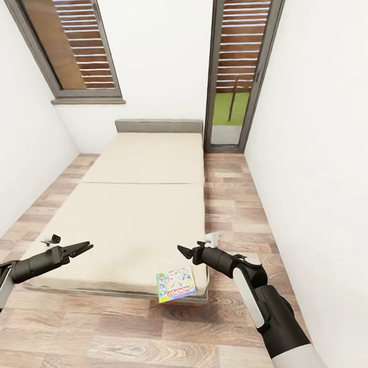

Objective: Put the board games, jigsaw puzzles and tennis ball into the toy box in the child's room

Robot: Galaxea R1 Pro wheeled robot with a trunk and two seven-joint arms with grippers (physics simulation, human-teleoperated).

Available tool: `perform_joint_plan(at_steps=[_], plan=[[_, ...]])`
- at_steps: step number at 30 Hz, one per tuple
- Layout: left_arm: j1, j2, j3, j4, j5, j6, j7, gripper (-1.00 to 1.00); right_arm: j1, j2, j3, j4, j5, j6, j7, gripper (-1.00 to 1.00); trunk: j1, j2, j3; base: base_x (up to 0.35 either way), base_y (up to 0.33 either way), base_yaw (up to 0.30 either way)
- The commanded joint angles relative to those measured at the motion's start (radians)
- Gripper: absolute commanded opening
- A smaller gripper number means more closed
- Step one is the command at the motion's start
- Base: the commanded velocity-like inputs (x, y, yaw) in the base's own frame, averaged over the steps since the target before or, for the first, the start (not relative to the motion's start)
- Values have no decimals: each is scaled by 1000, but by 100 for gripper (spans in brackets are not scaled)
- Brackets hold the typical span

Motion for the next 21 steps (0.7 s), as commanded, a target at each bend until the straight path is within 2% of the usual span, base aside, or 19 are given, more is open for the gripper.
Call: perform_joint_plan(at_steps=[1,11,21], plan=[[0,0,0,0,0,11,-4,100,-1,0,-1,0,-6,7,0,100,1,-2,0,0,14,-123],[0,0,0,0,0,10,-4,100,-1,1,-1,1,-5,7,0,100,1,-2,15,0,137,-123],[0,0,1,0,0,10,-4,100,-1,1,-2,2,-6,7,0,100,1,-2,30,0,57,-123]])
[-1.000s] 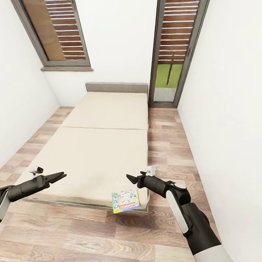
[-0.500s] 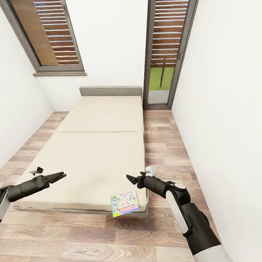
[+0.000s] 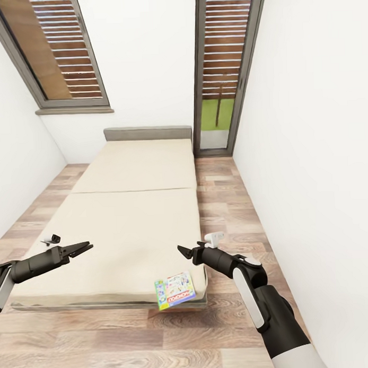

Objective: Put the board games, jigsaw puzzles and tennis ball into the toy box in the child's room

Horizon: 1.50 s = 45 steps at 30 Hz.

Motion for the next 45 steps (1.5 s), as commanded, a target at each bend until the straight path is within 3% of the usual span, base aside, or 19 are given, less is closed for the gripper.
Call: perform_joint_plan(at_steps=[1,45], plan=[[0,0,0,0,1,11,-3,100,-1,0,-1,-1,-6,7,0,100,1,-2,0,0,190,-123],[0,1,6,0,1,11,-3,100,-1,2,1,-1,-6,6,-14,100,1,-2,67,0,112,-93]])
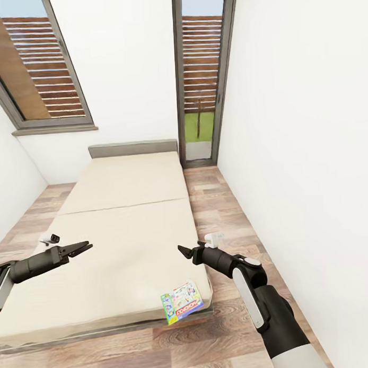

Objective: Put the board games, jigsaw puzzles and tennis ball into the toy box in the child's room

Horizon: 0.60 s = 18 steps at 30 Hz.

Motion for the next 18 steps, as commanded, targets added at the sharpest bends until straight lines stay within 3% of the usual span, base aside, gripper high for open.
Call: perform_joint_plan(at_steps=[1,18], plan=[[-1,0,0,0,1,11,-3,100,-1,1,-1,-1,-5,7,0,100,1,-2,0,0,211,-18],[-1,1,0,0,1,10,-3,100,-1,1,0,14,-4,7,0,100,1,-2,26,0,36,-3]])
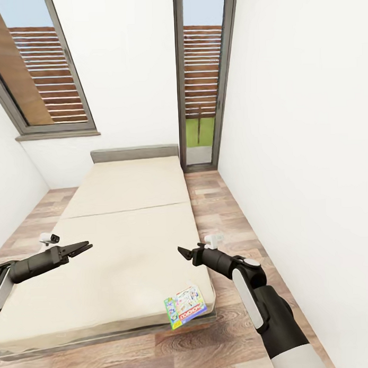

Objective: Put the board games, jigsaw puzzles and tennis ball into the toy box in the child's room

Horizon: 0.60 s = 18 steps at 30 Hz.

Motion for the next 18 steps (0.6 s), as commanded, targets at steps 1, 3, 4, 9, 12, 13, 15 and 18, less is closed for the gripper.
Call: perform_joint_plan(at_steps=[1,3,4,9,12,13,15,18], plan=[[-1,0,0,0,0,11,-4,100,-1,0,-1,0,-5,7,0,100,1,-2,0,0,0,0],[-1,0,0,0,0,11,-4,100,-1,0,-1,0,-5,7,0,100,1,-2,3,0,3,0],[-1,0,0,0,0,11,-4,100,-1,0,-1,1,-5,7,0,100,1,-2,4,0,41,0],[-1,0,0,0,0,11,-4,100,-1,0,-1,2,-5,7,0,100,1,-2,12,0,150,0],[-1,0,0,0,0,11,-4,100,-1,0,-1,2,-5,7,0,100,1,-2,17,0,128,0],[-1,0,0,0,0,11,-4,100,-1,0,-1,2,-4,7,0,100,1,-2,19,0,68,0],[-1,0,0,0,0,11,-4,100,-1,0,-1,2,-4,7,0,100,1,-2,22,0,45,0],[-1,0,0,0,0,11,-4,100,-1,0,-1,1,-4,7,0,100,1,-2,27,0,21,0]])
